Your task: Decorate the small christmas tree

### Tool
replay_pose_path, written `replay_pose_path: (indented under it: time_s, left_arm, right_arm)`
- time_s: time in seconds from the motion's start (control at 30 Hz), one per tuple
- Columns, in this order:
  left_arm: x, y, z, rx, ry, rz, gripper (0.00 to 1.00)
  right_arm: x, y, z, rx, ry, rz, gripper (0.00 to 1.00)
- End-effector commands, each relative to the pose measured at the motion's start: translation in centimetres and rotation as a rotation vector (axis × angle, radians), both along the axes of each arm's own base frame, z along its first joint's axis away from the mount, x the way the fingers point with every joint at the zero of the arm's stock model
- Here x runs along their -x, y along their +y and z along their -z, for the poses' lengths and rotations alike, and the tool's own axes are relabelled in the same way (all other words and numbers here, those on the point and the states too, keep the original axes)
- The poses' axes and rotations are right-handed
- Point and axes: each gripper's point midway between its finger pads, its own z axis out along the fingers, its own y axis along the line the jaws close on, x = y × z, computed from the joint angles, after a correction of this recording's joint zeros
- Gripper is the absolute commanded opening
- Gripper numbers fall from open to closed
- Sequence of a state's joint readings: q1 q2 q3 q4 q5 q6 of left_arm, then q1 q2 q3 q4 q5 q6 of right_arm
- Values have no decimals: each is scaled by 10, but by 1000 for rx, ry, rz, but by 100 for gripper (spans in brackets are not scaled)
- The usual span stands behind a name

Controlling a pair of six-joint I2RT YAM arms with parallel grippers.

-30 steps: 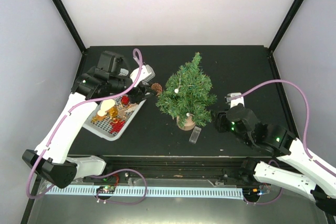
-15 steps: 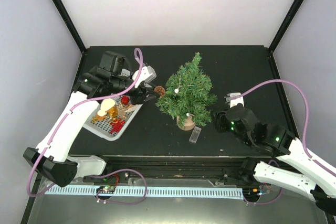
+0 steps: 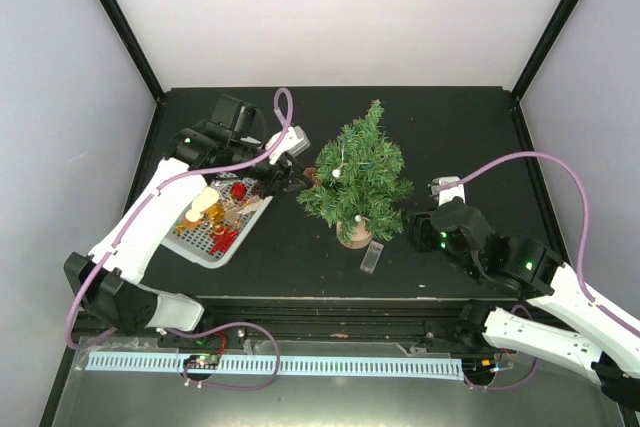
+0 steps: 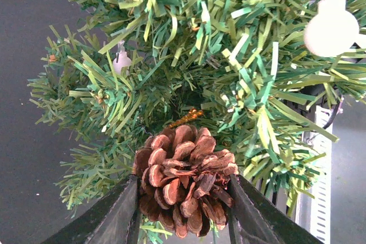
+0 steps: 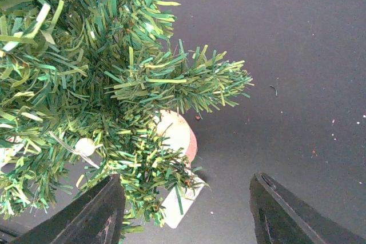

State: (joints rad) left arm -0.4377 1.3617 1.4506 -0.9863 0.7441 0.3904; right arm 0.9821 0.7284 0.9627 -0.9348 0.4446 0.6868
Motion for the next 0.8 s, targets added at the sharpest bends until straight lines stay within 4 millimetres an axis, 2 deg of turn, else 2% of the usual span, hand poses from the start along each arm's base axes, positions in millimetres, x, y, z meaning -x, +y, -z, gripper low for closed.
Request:
replay_pose_path:
  time_s: [0.0, 0.37, 0.6, 0.67, 0.77]
  left_arm:
    - [-4, -5, -2, 2, -14, 11, 42]
    - [-6, -25, -1, -27, -5, 59, 42]
    - [-18, -29, 7, -84, -28, 44, 42]
    - [-21, -28, 8, -96, -37, 37, 44]
    - [-21, -28, 11, -101, -31, 37, 54]
  right_arm:
    - [-2, -4, -12, -26, -36, 22, 61]
    - [-2, -4, -10, -21, -34, 22, 61]
    - [0, -6, -10, -26, -34, 23, 61]
    - [0, -7, -10, -27, -34, 24, 61]
    - [0, -6, -10, -26, -35, 21, 61]
